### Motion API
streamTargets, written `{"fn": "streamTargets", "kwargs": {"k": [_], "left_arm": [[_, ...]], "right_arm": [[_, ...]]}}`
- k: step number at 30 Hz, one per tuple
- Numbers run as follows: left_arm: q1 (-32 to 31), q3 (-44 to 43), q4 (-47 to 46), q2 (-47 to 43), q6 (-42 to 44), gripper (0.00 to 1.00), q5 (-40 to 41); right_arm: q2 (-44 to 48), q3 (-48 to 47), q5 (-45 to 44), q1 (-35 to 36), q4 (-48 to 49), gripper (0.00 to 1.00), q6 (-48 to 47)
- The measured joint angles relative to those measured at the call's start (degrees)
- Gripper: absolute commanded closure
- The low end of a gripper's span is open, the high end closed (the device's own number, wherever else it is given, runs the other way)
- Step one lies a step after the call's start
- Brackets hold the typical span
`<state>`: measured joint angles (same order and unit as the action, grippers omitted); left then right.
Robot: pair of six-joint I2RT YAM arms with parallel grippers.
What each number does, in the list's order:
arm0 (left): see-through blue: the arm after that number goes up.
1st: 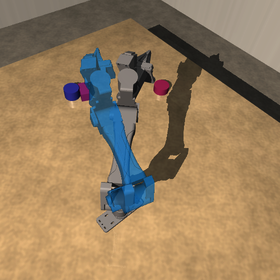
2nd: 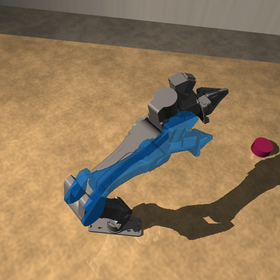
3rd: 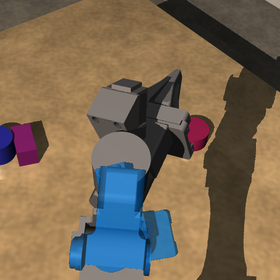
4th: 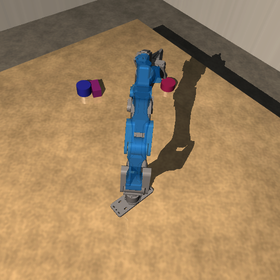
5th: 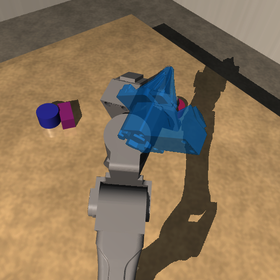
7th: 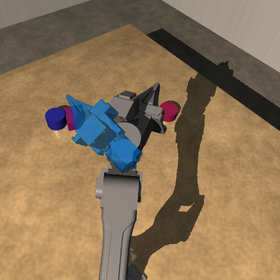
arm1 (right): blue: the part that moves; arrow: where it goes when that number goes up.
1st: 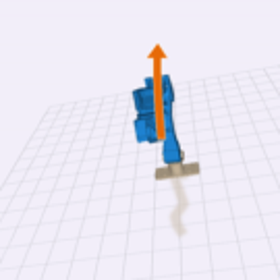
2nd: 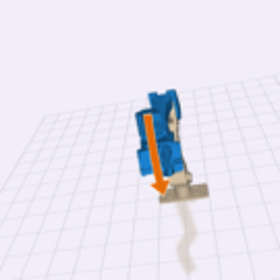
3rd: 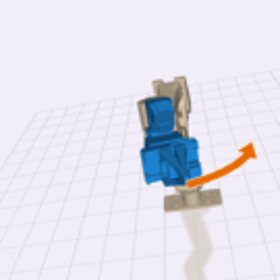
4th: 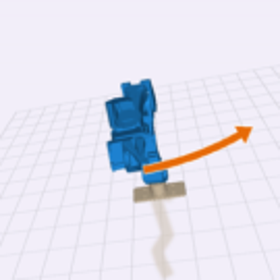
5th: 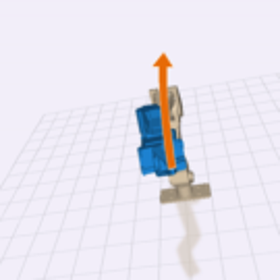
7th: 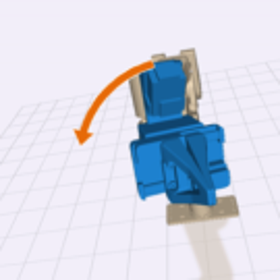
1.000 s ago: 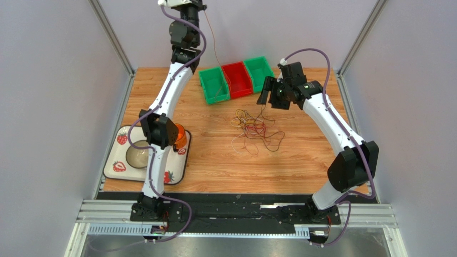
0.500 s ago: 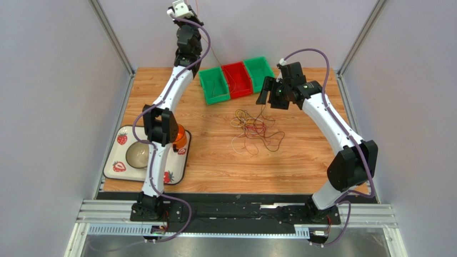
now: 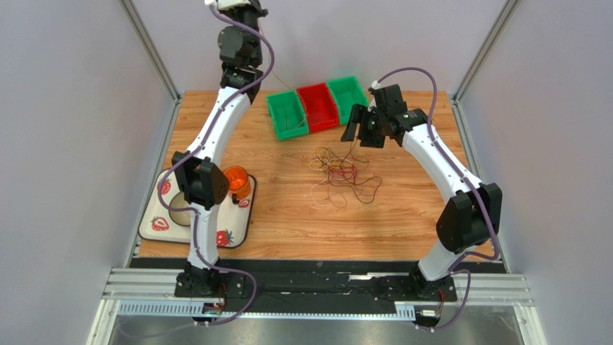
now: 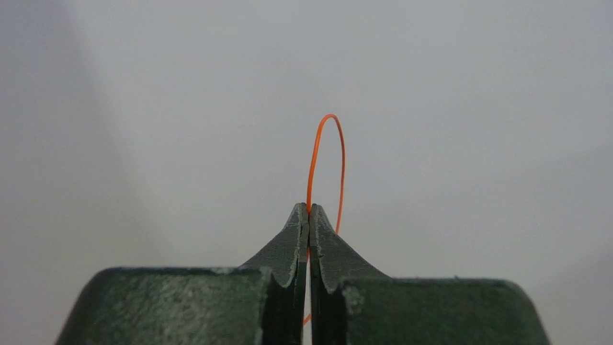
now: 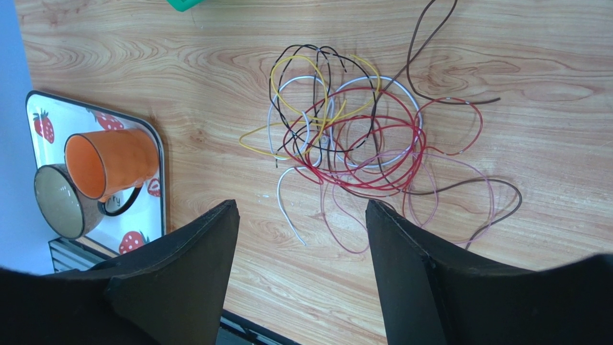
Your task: Untangle the cables
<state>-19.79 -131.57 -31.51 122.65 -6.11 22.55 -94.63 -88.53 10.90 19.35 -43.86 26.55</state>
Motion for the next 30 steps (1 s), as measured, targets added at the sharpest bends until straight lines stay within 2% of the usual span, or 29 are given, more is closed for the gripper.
{"fn": "streamTargets", "kwargs": {"k": [9, 18, 24, 30], "left_arm": [[-0.68, -4.83, -2.93, -1.97, 5.46, 1.0, 1.88], [-0.87, -8.61, -0.39, 6.08, 5.57, 1.0, 1.03], [-2.1, -8.02, 0.26, 11.32, 8.0, 1.0, 3.23], [-2.58, -3.39, -1.66, 11.32, 10.16, 1.0, 6.56]], "right_arm": [[0.0, 0.42, 0.76, -0.02, 0.46, 0.31, 0.22], [0.0, 0.48, 0.85, -0.02, 0.44, 0.31, 0.2], [0.0, 0.48, 0.96, -0.02, 0.44, 0.31, 0.2], [0.0, 0.48, 1.25, -0.04, 0.46, 0.31, 0.2]]}}
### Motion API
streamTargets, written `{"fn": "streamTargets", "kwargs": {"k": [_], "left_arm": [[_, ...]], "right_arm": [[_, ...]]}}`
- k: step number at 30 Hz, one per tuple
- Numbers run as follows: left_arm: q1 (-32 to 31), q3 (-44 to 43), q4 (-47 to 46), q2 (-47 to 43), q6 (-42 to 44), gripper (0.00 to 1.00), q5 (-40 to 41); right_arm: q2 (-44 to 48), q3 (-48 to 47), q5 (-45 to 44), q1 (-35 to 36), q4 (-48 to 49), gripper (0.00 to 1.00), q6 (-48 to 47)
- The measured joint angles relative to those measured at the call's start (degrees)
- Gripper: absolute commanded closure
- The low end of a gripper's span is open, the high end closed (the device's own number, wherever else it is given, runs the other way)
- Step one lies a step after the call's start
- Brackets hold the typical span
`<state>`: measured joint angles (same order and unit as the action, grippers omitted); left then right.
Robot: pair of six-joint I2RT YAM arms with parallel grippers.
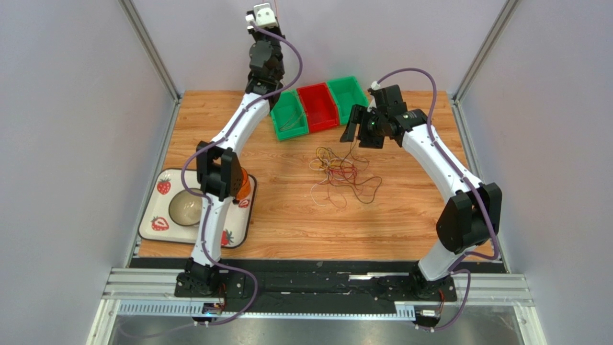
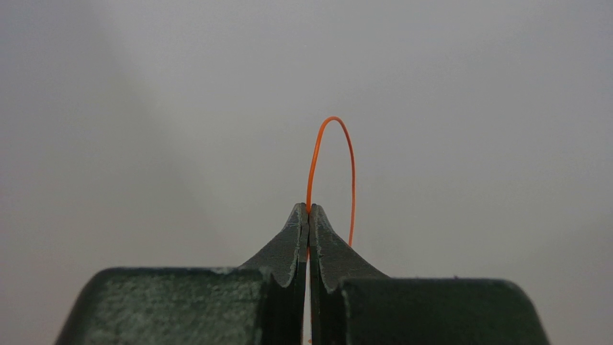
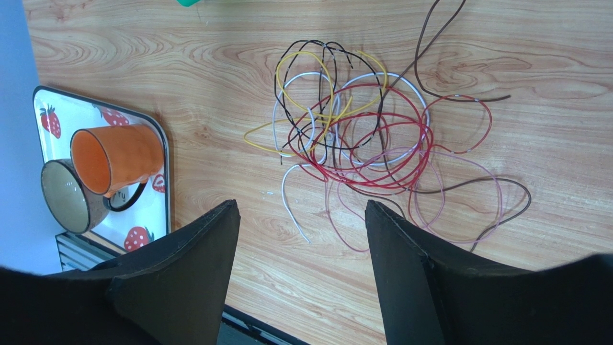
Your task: Untangle the cables
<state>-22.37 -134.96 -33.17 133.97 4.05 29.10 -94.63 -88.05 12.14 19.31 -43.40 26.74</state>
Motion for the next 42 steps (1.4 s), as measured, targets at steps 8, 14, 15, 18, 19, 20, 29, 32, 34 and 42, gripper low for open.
{"fn": "streamTargets", "kwargs": {"k": [8, 14, 15, 18, 19, 20, 29, 32, 34, 42], "left_arm": [[-0.02, 8.81, -6.43, -3.63, 5.01, 1.0, 5.7], [-0.02, 13.33, -11.13, -8.07, 7.85, 1.0, 7.67], [-0.07, 13.44, -11.52, -8.76, 8.13, 1.0, 7.69], [-0.07, 12.44, -12.61, -9.92, 9.35, 1.0, 7.69], [-0.07, 12.0, -12.92, -9.99, 9.68, 1.0, 7.65], [-0.07, 11.56, -13.29, -10.01, 10.32, 1.0, 7.67], [-0.04, 11.41, -12.33, -10.01, 12.98, 1.0, 6.67], [-0.04, 11.17, -10.19, -9.92, 12.24, 1.0, 5.79], [-0.07, 10.88, -8.66, -9.75, 11.02, 1.0, 5.29], [-2.43, 13.05, -6.16, -8.92, 8.39, 1.0, 4.92]], "right_arm": [[0.0, 0.07, 0.17, 0.0, 0.02, 0.31, 0.0], [0.0, 0.11, 0.44, 0.0, 0.04, 0.31, 0.0], [0.0, 0.11, 0.46, 0.0, 0.04, 0.31, 0.0], [0.0, 0.11, 0.5, 0.0, 0.07, 0.31, 0.0], [0.0, 0.11, 0.5, 0.0, 0.07, 0.31, 0.0], [0.0, 0.11, 0.5, 0.0, 0.09, 0.31, 0.02], [0.0, 0.13, 0.94, 0.0, 0.66, 0.31, 0.02], [0.0, 0.15, 1.03, 0.0, 0.79, 0.31, 0.0], [0.0, 0.2, 1.03, 0.0, 0.83, 0.32, 0.0], [0.0, 0.9, 1.03, 0.0, 0.83, 0.31, 0.0]]}}
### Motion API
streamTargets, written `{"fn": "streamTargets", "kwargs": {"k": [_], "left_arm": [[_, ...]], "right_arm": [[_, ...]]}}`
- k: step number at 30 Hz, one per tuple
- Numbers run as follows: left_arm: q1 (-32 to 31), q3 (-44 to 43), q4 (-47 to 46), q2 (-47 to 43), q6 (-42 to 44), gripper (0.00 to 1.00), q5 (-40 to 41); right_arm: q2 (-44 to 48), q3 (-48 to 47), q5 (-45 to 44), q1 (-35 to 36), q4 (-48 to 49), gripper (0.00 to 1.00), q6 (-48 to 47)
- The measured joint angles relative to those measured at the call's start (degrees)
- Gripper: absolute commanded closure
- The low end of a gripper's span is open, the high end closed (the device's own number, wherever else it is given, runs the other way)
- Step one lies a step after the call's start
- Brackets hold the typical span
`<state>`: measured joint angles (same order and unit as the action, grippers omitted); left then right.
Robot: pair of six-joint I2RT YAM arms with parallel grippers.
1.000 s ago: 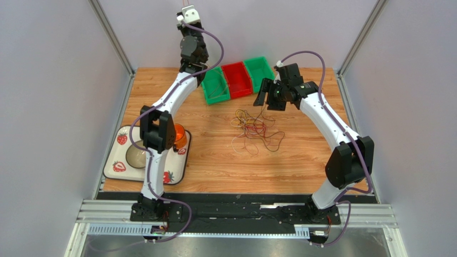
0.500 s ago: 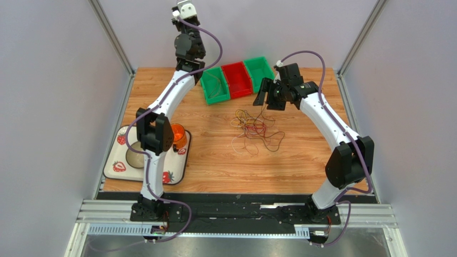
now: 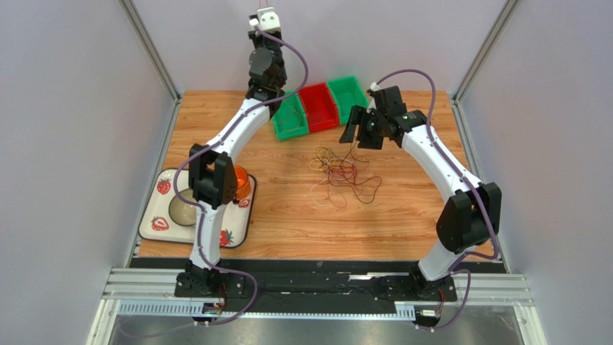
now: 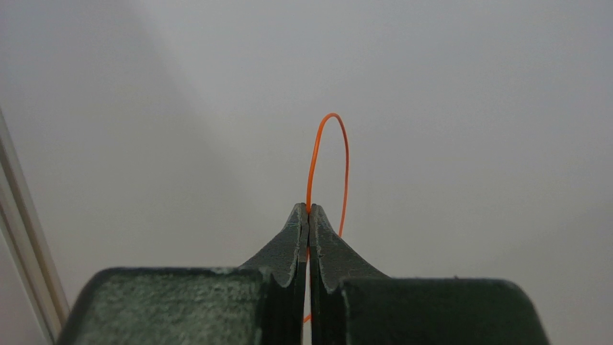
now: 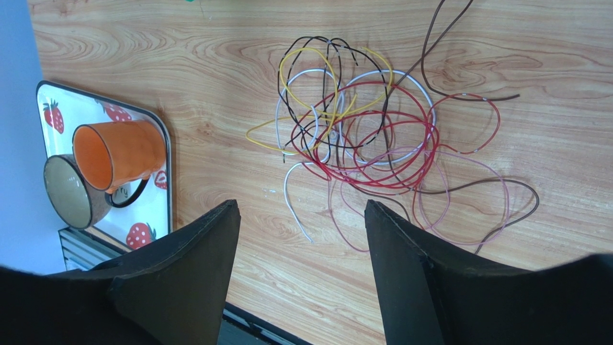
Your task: Untangle the cables
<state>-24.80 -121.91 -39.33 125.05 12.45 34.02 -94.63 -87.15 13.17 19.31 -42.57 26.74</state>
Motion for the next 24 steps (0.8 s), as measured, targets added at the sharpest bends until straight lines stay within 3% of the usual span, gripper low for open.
{"fn": "streamTargets", "kwargs": {"k": [5, 11, 19, 24], "left_arm": [[-2.58, 7.06, 0.07, 0.0, -1.73, 1.0, 0.83], [-2.99, 14.03, 6.71, 0.0, -7.02, 1.0, 2.69], [-2.45, 13.68, 25.81, -2.14, -19.21, 1.0, 0.15], [-1.4, 5.31, 37.24, -0.63, -26.64, 1.0, -10.32]], "right_arm": [[0.0, 0.11, 0.04, -0.02, 0.04, 0.31, 0.0], [0.0, 0.15, 0.31, -0.04, 0.04, 0.31, 0.02], [0.0, 0.17, 0.55, -0.17, 0.22, 0.31, 0.07], [0.0, 0.66, 1.01, -0.24, 0.68, 0.31, 0.26]]}}
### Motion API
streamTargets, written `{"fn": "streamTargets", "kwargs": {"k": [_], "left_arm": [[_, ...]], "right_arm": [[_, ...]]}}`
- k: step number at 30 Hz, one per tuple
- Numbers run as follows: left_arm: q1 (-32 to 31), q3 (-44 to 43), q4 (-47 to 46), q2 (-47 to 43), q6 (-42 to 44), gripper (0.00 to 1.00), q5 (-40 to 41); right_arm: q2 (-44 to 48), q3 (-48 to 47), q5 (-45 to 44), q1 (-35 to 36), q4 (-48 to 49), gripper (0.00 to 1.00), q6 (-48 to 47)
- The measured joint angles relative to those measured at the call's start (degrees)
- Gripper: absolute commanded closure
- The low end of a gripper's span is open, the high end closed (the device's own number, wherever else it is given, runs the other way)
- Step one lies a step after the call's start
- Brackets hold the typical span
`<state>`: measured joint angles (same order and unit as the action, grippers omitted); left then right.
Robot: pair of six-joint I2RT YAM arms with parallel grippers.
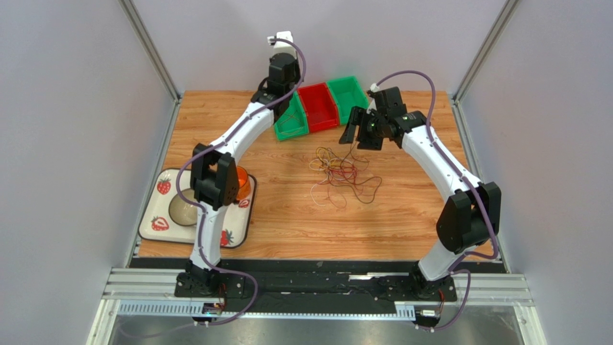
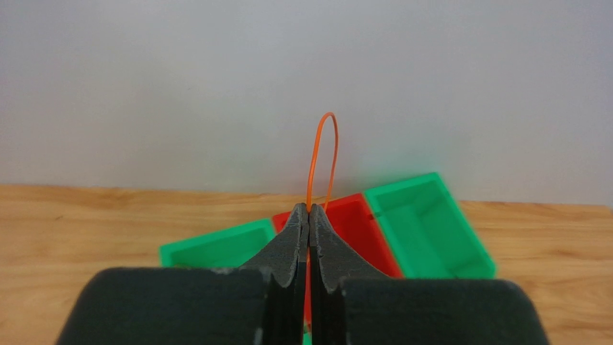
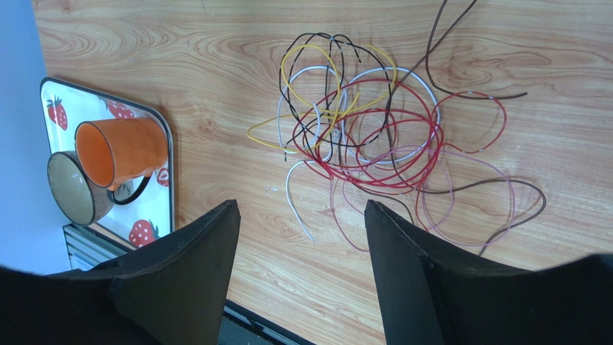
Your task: Untangle the cables
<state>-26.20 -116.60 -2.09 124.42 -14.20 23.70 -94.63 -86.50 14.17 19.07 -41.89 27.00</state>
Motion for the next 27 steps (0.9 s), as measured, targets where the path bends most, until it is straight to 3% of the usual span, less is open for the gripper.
{"fn": "streamTargets", "kwargs": {"k": [3, 7, 11, 16, 24, 27], "left_arm": [[1.31, -8.85, 3.41, 3.65, -6.19, 1.0, -7.45], [5.4, -0.98, -4.02, 2.89, -20.63, 1.0, -14.49], [9.77, 0.61, -0.31, 5.46, -29.29, 1.0, -14.49], [11.04, 2.32, 4.42, 5.18, -30.75, 1.0, -9.79], [5.95, 4.37, 9.55, 4.33, -24.68, 1.0, -6.38], [2.91, 3.78, 11.69, 4.33, -21.07, 1.0, -1.6]], "right_arm": [[0.0, 0.57, 0.11, 0.0, 0.2, 0.31, 0.07], [0.0, 0.7, 0.09, 0.0, 0.22, 0.31, 0.09], [0.0, 0.7, 0.09, -0.02, 0.26, 0.31, 0.09], [0.0, 0.7, 0.44, -0.15, 0.5, 0.31, 0.2], [0.0, 0.87, 0.94, -0.26, 0.96, 0.31, 0.28], [0.0, 0.87, 0.92, -0.26, 0.98, 0.32, 0.28]]}}
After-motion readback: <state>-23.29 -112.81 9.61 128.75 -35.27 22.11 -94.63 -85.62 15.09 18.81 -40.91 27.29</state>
